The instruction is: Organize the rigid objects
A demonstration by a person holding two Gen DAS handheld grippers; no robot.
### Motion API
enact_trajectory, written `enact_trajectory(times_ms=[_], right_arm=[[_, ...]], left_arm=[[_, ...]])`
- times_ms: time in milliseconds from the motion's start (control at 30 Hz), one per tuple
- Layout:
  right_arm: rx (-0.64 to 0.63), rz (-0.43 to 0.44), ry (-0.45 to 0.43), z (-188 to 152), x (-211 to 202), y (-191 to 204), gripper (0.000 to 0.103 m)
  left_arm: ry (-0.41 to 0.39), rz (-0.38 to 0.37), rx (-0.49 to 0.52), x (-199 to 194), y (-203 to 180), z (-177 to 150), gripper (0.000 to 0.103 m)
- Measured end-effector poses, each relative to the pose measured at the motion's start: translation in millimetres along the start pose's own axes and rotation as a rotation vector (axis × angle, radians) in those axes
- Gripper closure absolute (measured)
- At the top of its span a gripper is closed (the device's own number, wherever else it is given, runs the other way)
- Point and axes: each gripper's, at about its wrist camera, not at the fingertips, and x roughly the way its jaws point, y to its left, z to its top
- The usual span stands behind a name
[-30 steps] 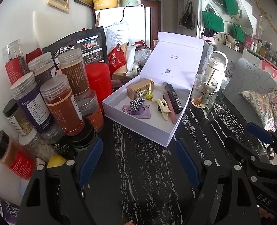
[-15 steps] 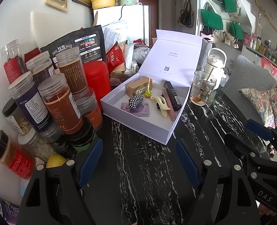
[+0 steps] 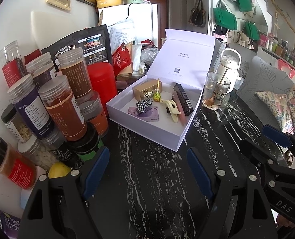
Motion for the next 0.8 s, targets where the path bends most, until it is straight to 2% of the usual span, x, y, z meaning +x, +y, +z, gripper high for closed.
enact_trajectory(times_ms=[800], right_arm=[[0.001, -0.004, 0.003, -1.0, 0.6, -0.8, 0.035]], left_arm=[[0.008, -0.002, 0.0, -0.8, -0.3, -1.7, 0.023]])
